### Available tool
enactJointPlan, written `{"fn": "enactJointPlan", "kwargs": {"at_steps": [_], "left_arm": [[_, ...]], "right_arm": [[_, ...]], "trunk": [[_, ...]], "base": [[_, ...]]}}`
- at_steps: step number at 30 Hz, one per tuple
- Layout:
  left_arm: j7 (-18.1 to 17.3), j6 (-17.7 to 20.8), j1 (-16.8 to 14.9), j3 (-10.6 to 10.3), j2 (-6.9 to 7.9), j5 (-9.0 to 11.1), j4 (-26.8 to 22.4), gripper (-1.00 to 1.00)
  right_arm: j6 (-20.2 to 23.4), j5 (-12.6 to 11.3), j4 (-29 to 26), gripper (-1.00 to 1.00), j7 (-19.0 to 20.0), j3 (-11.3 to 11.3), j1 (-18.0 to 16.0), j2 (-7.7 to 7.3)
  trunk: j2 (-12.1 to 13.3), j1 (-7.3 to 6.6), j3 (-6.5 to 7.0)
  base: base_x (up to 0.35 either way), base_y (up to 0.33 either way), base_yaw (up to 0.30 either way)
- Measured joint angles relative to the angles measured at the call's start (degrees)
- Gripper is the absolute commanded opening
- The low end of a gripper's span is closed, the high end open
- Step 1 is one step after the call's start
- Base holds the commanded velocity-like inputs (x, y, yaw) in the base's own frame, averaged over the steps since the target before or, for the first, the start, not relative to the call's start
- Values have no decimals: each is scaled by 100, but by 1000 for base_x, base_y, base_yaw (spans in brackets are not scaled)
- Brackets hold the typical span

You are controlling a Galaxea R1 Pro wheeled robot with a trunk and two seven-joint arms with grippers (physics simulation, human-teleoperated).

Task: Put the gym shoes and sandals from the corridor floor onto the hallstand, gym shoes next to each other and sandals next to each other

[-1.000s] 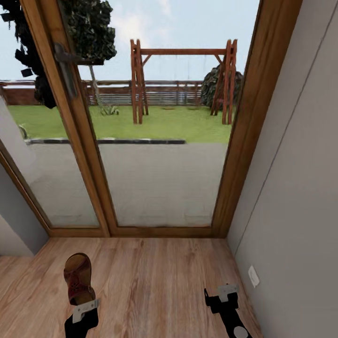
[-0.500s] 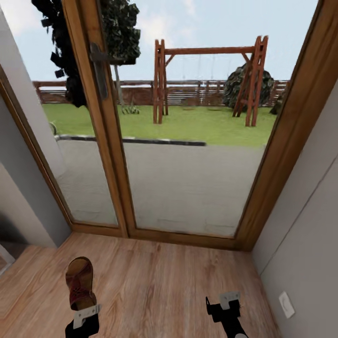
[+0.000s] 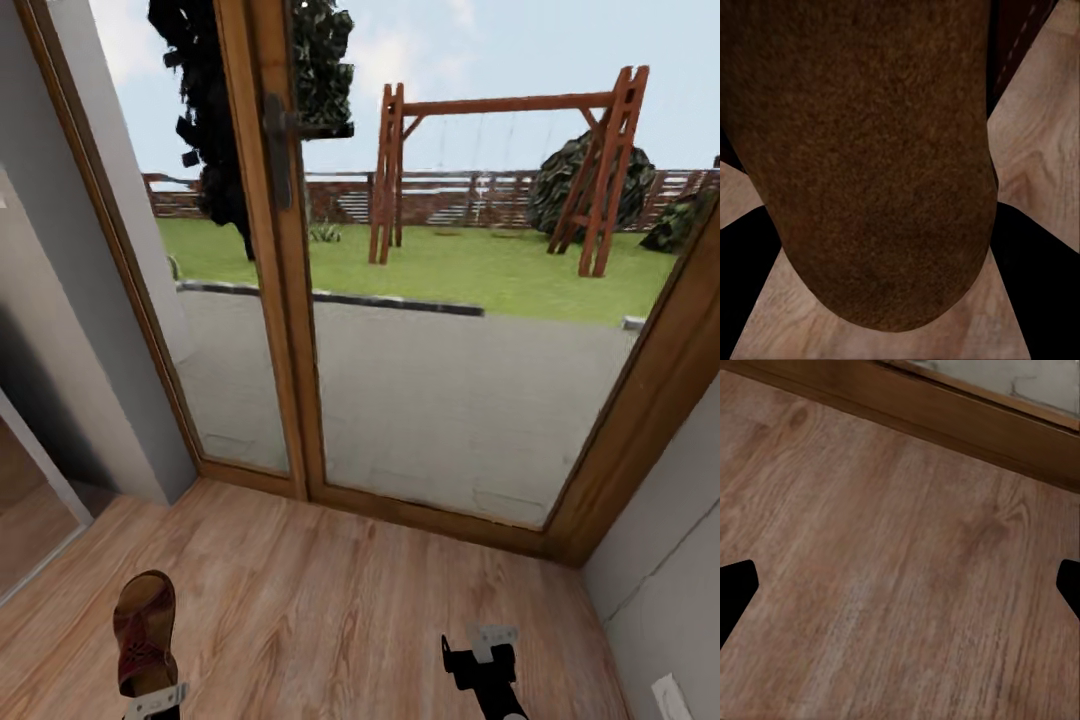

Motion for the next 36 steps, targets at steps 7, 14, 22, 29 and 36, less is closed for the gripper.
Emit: {"fn": "enactJointPlan", "kwargs": {"at_steps": [7, 14, 22, 29, 36], "left_arm": [[3, 3, 11, -4, -47, -21, 48, -100], [13, 7, 11, -1, -46, -24, 67, -100], [21, 8, 11, -2, -51, -25, 75, -100], [21, 8, 11, -1, -53, -25, 77, -100], [20, 7, 11, -1, -53, -25, 77, -100]], "right_arm": [[6, 1, 160, 100, -1, 11, 0, -18], [1, -10, 343, 100, -3, -4, -4, 4], [0, -19, 384, 100, -4, -3, -2, 5], [5, -20, 394, 100, -4, -2, -1, 4], [8, -11, 395, 100, -4, -2, 0, 6]], "trunk": [[0, -1, 0], [0, 2, 0], [0, 3, 0], [0, 3, 0], [0, 3, 0]], "base": [[326, 31, 279], [169, 73, 279], [6, 3, 279], [0, 0, 279], [0, 0, 281]]}}
